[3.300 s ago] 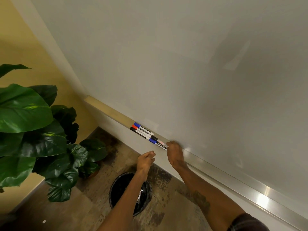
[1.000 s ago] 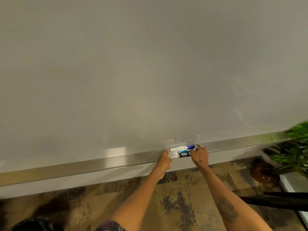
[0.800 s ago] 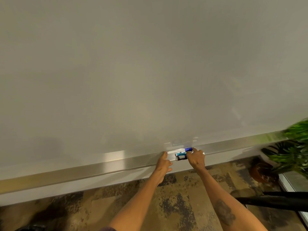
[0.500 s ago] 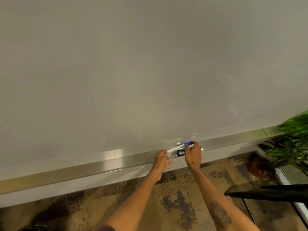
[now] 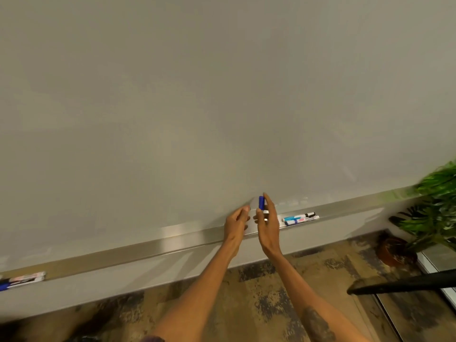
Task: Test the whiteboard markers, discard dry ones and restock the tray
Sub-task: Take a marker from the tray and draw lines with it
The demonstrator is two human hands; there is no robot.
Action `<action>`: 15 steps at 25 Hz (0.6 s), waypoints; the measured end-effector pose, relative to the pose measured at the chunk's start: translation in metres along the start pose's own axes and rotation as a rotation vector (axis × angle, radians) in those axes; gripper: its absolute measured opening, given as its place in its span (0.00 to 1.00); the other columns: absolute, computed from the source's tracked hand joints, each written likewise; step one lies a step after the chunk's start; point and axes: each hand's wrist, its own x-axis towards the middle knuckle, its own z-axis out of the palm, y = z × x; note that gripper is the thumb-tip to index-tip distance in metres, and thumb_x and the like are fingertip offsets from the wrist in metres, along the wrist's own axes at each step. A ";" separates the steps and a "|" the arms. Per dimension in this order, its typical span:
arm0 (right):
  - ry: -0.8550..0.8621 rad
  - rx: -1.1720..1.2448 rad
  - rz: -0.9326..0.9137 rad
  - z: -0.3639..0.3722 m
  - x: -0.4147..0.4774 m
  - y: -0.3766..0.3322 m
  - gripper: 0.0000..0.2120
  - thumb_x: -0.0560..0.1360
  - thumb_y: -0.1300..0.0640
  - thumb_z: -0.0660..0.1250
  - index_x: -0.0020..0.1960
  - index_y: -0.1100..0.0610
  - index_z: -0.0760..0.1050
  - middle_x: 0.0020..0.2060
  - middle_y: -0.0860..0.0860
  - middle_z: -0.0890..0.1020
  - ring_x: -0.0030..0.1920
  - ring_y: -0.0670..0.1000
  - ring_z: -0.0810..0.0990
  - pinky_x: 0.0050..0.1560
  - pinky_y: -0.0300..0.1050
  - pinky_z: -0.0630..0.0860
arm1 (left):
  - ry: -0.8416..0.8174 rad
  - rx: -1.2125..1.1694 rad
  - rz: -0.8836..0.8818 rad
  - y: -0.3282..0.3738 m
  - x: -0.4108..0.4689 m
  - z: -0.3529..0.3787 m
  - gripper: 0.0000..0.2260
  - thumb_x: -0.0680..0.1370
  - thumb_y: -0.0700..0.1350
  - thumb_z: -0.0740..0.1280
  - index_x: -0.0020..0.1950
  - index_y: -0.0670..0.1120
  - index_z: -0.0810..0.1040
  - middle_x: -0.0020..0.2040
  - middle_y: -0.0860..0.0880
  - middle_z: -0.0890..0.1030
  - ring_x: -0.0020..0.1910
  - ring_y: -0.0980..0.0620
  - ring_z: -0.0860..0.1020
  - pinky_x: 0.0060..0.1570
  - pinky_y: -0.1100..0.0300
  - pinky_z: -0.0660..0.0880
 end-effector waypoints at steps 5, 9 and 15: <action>-0.138 0.072 -0.003 0.063 -0.056 -0.044 0.10 0.81 0.55 0.64 0.62 0.53 0.73 0.51 0.48 0.82 0.50 0.47 0.82 0.51 0.47 0.80 | 0.037 -0.193 0.123 0.023 -0.026 -0.077 0.11 0.81 0.47 0.67 0.62 0.47 0.81 0.54 0.52 0.85 0.54 0.52 0.83 0.53 0.59 0.80; -0.291 0.119 -0.019 0.105 -0.085 -0.088 0.08 0.84 0.56 0.58 0.56 0.55 0.76 0.44 0.51 0.82 0.41 0.47 0.79 0.43 0.41 0.76 | 0.110 -0.306 0.187 0.038 -0.050 -0.140 0.09 0.81 0.44 0.67 0.58 0.43 0.83 0.53 0.48 0.86 0.53 0.50 0.84 0.49 0.60 0.80; -0.410 0.055 -0.134 0.161 -0.109 -0.137 0.11 0.83 0.54 0.58 0.61 0.54 0.76 0.48 0.47 0.81 0.48 0.42 0.80 0.52 0.40 0.76 | 0.043 -0.306 0.246 0.070 -0.080 -0.216 0.11 0.83 0.46 0.63 0.62 0.46 0.82 0.55 0.51 0.85 0.57 0.54 0.82 0.57 0.60 0.78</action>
